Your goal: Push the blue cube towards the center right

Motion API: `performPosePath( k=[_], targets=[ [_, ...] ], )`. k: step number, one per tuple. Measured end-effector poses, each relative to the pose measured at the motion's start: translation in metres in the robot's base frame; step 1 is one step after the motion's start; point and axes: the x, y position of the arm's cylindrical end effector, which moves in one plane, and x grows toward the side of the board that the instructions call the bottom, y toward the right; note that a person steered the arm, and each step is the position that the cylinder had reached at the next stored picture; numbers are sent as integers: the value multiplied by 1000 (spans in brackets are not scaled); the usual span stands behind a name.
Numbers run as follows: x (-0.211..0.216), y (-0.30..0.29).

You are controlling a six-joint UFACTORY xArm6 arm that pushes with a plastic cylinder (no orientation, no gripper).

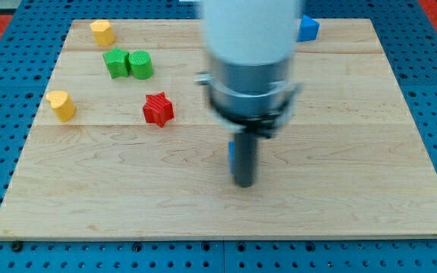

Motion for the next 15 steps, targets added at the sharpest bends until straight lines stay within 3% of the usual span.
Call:
performPosePath(
  k=[1, 3, 4, 6, 8, 11, 12, 13, 14, 15],
  targets=[
    [-50, 41],
    [9, 49],
    [39, 31],
    [28, -87],
    [-20, -29],
    [5, -2],
    [-46, 4],
    [-80, 46],
    [-95, 89],
    [-60, 75]
  ],
)
